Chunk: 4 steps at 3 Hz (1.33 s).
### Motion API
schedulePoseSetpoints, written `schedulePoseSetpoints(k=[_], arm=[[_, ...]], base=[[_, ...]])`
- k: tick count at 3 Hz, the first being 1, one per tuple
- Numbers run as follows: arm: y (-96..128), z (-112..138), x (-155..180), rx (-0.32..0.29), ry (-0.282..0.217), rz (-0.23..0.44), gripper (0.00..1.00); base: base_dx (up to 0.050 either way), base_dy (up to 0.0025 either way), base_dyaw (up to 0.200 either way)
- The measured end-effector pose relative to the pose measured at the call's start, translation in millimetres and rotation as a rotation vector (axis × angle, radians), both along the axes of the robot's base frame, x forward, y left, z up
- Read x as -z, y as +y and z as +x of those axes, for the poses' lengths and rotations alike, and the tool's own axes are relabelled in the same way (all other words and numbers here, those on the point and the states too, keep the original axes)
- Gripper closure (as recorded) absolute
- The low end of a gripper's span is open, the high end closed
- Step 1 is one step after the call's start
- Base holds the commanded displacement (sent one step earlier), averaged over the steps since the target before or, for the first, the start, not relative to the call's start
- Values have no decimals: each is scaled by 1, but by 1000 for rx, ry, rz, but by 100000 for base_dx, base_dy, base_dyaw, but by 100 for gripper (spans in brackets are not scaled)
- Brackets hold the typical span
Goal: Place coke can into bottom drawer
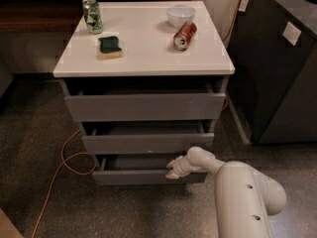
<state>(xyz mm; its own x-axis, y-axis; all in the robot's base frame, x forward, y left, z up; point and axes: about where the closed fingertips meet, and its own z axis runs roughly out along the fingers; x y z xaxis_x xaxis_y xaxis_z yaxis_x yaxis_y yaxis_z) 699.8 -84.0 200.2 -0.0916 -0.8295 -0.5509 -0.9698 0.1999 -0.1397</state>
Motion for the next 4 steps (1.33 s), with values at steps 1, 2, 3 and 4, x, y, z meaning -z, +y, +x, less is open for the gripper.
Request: schedulePoseSetpoints(k=[1,2,3,4], arm=[[3,-11,3,-9,3,-14,100],[3,-12,3,-9,3,-14,100],[9,-31,4,-35,2,-18,100],[9,-31,4,-35,2,-18,100]], base=[[0,0,0],[0,0,0],[0,0,0],[0,0,0]])
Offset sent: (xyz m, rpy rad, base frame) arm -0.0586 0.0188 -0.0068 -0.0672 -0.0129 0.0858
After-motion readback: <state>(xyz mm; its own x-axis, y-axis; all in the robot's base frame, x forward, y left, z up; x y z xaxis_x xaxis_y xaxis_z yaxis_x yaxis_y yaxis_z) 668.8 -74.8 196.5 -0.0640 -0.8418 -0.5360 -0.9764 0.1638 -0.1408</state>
